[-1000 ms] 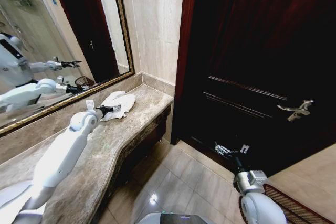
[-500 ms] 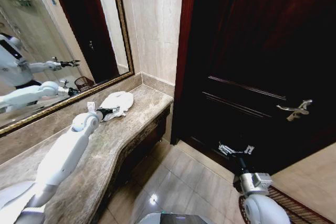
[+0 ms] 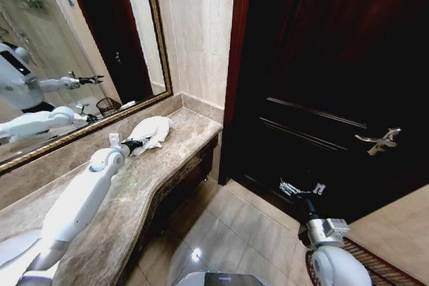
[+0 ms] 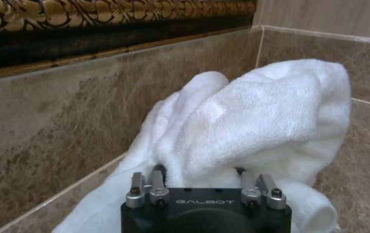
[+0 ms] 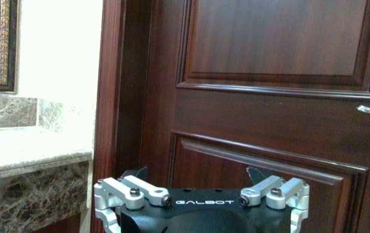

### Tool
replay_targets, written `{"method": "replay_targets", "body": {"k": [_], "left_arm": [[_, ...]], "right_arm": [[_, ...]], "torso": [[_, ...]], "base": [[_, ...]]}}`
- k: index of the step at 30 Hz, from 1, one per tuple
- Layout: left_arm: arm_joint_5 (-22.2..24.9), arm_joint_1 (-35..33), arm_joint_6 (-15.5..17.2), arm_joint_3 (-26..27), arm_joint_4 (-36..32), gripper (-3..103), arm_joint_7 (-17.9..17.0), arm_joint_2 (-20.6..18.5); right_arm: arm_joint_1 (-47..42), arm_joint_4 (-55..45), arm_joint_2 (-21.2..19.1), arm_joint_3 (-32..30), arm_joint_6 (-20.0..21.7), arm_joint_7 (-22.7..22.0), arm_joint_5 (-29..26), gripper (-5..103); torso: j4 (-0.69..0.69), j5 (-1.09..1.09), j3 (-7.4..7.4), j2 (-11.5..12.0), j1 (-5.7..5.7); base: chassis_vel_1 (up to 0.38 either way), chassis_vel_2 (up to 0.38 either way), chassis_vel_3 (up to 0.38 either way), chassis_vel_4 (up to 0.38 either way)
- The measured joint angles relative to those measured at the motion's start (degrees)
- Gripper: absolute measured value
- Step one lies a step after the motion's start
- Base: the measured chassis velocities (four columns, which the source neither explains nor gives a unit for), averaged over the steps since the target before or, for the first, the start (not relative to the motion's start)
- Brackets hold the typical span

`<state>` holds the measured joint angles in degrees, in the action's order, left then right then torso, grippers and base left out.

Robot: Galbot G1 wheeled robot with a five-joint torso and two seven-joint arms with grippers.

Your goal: Discard the used towel into the hamper.

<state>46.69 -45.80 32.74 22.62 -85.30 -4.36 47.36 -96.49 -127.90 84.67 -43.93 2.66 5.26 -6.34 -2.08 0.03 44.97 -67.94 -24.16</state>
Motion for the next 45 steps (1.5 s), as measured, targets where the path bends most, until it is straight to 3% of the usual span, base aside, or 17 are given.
{"method": "replay_targets", "body": {"k": [6, 9, 10, 13, 18, 24, 29, 32, 39, 41, 42, 45], "left_arm": [[0.0, -0.3, -0.6, 0.3, -0.7, 39, -0.4, 0.7], [0.0, -1.3, -3.5, 0.6, -1.4, 35, -0.6, 1.0], [-0.2, -2.2, -5.3, 1.2, -2.4, 32, -1.1, 1.3], [-0.5, -5.8, -6.3, 3.3, -7.9, 21, -4.2, 1.8], [-0.7, -11.1, -8.2, 6.3, -16.8, 12, -7.0, 2.5], [-7.3, -19.3, -10.6, 10.0, -28.2, 12, -7.9, 4.1], [-10.7, -25.7, -9.7, 12.9, -35.6, 12, -7.6, 6.6], [-13.5, -30.4, -8.0, 15.4, -42.5, 12, -7.4, 10.0], [-16.6, -36.8, -8.6, 20.1, -49.7, 12, -5.4, 14.2], [-18.6, -42.2, -13.7, 23.3, -51.3, 12, -1.6, 17.0], [-18.6, -42.2, -13.7, 23.3, -51.3, 12, -1.6, 17.0], [-21.3, -49.8, -22.1, 26.8, -51.4, 12, 2.8, 21.8]], "right_arm": [[0.3, -0.8, -0.1, 0.0, 0.2, -0.3, 0.0, 100], [0.8, -1.3, -0.3, 0.0, 0.7, -0.5, -0.1, 100], [1.1, -1.6, -0.3, 0.0, 0.9, -0.8, -0.1, 100], [1.2, -2.6, -0.1, 0.5, 1.3, -1.3, -0.1, 100], [1.4, -3.6, 0.0, 0.7, 1.3, -1.8, -0.9, 100], [2.0, -4.2, -0.6, 0.0, 1.6, -2.0, -2.6, 100], [2.2, -5.1, -0.8, -0.1, 2.1, -2.1, -4.1, 100], [2.7, -6.3, -1.2, -0.1, 2.9, -2.0, -5.0, 100], [2.4, -9.6, -1.1, -0.2, 6.0, -1.7, -7.2, 100], [1.8, -11.6, -1.1, -0.6, 7.7, -1.2, -9.0, 100], [1.8, -11.6, -1.1, -0.6, 7.7, -1.2, -9.0, 100], [1.9, -13.3, -2.3, -0.9, 9.0, -1.2, -10.5, 100]], "torso": [[0.03, -0.02, 0.01, 0.0, -0.01], [0.02, -0.04, 0.02, 0.0, -0.02], [0.03, -0.08, 0.03, 0.0, -0.02], [0.02, -0.08, 0.03, 0.0, -0.03], [0.00, -0.06, 0.02, 0.0, -0.02], [0.01, -0.04, 0.01, 0.0, -0.02], [0.00, -0.03, 0.01, 0.0, -0.01], [0.01, -0.01, 0.00, 0.0, 0.00], [0.01, -0.02, 0.00, 0.0, 0.00], [0.03, -0.03, 0.00, 0.0, 0.00], [0.03, -0.03, 0.00, 0.0, 0.00], [-0.02, -0.03, 0.00, 0.0, 0.00]], "base": [[0.000, 0.000, 0.000, 0.000], [0.000, 0.000, 0.000, 0.000], [0.000, 0.000, 0.000, 0.000], [0.000, 0.000, 0.000, 0.000], [0.000, 0.000, 0.000, 0.000], [0.000, 0.000, 0.000, 0.000], [0.000, 0.000, 0.000, 0.000], [0.000, 0.000, 0.000, 0.000], [0.000, 0.000, 0.000, 0.000], [0.000, 0.000, 0.000, 0.000], [0.000, 0.000, 0.000, 0.000], [0.000, 0.000, 0.000, 0.000]]}}
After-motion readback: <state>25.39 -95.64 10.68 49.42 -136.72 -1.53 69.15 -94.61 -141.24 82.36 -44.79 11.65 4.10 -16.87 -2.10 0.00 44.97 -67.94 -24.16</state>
